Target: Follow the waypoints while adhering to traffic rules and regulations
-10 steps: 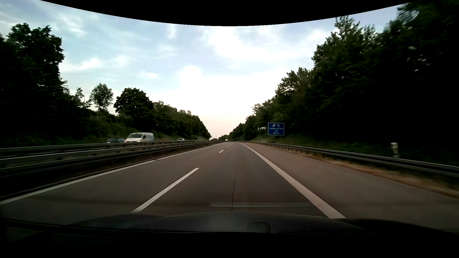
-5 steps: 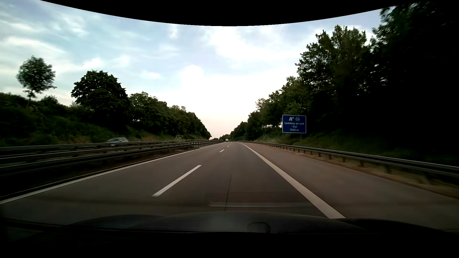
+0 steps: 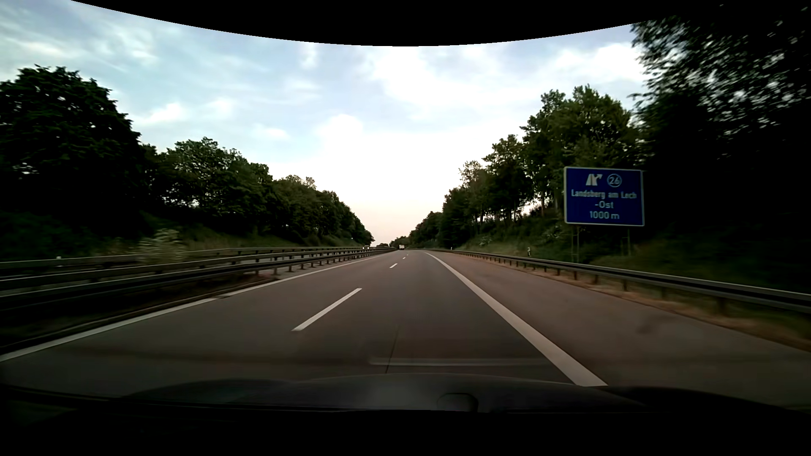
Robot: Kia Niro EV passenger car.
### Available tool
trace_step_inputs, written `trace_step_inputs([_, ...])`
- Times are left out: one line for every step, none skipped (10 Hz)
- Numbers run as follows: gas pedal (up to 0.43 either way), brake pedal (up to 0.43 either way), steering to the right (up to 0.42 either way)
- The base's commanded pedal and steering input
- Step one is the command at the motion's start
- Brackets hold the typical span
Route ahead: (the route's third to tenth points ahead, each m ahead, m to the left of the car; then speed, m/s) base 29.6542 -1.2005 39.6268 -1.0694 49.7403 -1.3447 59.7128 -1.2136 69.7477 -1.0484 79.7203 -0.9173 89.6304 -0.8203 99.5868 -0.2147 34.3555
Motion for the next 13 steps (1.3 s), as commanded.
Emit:
trace_step_inputs([0.299, 0.006, -0.006])
trace_step_inputs([0.311, 0.006, -0.006])
trace_step_inputs([0.311, 0.006, -0.006])
trace_step_inputs([0.311, 0.006, -0.006])
trace_step_inputs([0.311, 0.006, -0.006])
trace_step_inputs([0.311, 0.006, -0.006])
trace_step_inputs([0.311, 0.006, -0.006])
trace_step_inputs([0.311, 0.006, -0.006])
trace_step_inputs([0.311, 0.006, -0.005])
trace_step_inputs([0.311, 0.006, -0.004])
trace_step_inputs([0.311, 0.006, -0.003])
trace_step_inputs([0.311, 0.006, -0.003])
trace_step_inputs([0.311, 0.006, -0.002])
